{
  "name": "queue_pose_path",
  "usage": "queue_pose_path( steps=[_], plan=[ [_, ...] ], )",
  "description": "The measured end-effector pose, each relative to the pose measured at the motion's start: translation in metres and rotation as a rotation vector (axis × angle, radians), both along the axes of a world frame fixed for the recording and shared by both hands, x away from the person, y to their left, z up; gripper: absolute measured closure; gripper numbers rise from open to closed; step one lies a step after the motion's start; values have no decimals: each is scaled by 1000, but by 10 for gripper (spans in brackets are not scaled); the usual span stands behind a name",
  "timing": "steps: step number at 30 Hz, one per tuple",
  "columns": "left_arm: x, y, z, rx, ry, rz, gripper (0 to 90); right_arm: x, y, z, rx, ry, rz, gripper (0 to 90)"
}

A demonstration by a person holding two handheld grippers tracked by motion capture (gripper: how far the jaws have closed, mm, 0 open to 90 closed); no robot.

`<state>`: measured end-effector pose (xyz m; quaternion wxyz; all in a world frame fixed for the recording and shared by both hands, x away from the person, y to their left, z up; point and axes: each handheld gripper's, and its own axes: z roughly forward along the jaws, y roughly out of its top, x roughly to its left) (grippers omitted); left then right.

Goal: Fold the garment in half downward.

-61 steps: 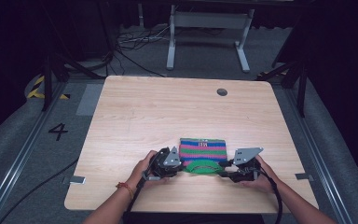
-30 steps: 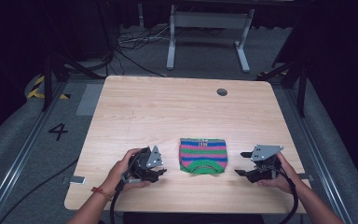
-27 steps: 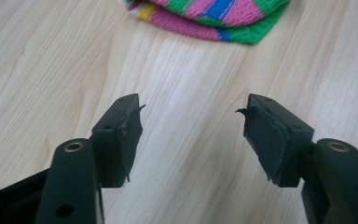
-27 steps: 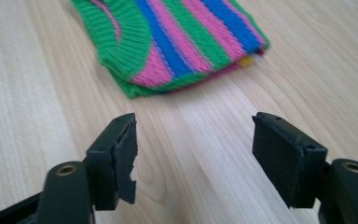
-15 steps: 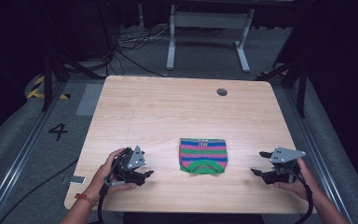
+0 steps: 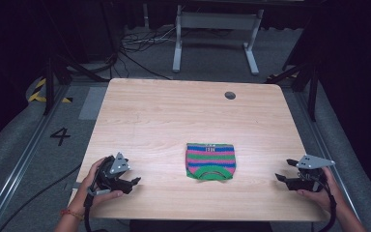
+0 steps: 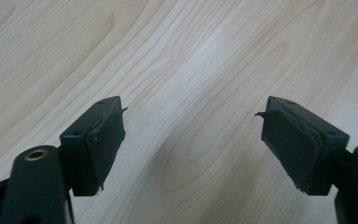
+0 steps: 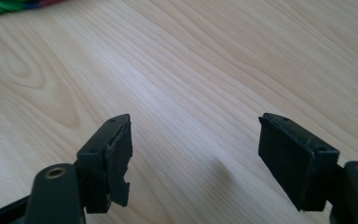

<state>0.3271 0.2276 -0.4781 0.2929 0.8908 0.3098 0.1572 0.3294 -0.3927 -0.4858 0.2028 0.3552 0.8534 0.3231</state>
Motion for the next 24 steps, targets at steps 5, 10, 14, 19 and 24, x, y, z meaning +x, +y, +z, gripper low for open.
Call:
queue_pose_path(
  steps=[5,10,14,19,24],
  plan=[
    [-4,16,-4,-59,15,47,202,2,-17,-8,75,33,-78,245],
    [-7,27,-8,-110,16,113,207,0,-21,-14,136,76,-111,212],
    [-10,32,-16,-123,34,136,211,-4,-19,-20,145,70,-131,186],
    [-10,32,-21,-125,19,171,172,-5,-17,-20,127,60,-136,171],
    [-9,32,-22,-141,40,196,167,-4,-17,-20,132,63,-141,168]
  ],
)
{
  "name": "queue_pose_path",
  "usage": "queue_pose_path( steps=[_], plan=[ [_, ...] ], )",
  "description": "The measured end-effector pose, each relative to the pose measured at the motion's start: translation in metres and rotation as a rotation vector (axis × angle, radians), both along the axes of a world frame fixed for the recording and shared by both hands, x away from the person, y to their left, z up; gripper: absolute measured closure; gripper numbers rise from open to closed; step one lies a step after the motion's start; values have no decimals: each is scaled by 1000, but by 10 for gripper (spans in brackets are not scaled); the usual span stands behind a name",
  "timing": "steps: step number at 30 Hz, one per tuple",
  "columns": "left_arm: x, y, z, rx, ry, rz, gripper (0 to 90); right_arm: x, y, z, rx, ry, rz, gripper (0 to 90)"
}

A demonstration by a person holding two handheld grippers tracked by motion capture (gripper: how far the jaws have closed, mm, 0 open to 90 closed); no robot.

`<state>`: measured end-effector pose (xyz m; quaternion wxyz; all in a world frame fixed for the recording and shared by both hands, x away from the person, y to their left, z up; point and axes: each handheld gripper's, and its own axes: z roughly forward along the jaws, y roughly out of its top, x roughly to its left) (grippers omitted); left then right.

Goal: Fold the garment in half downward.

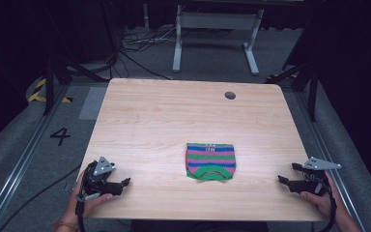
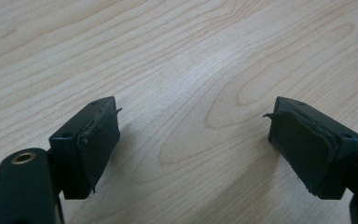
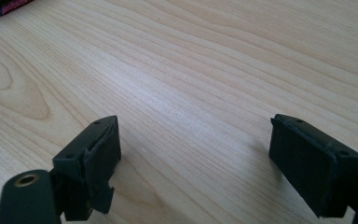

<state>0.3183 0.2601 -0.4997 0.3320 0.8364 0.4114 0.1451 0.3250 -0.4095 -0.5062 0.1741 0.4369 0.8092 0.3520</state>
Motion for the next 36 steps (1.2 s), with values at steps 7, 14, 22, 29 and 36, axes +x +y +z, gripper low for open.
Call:
queue_pose_path(
  steps=[7,14,22,29,36],
  plan=[
    [-3,-1,0,2,-1,38,160,1,-1,0,-4,1,-1,155],
    [-3,-2,0,1,7,48,149,1,-1,0,-3,0,-2,154],
    [-2,-4,0,8,7,63,133,1,-1,0,-3,0,-2,154],
    [-1,-6,0,8,11,84,120,2,-1,0,-2,0,0,154],
    [6,-12,-2,22,31,106,34,0,-3,0,-5,3,-12,149]
  ],
)
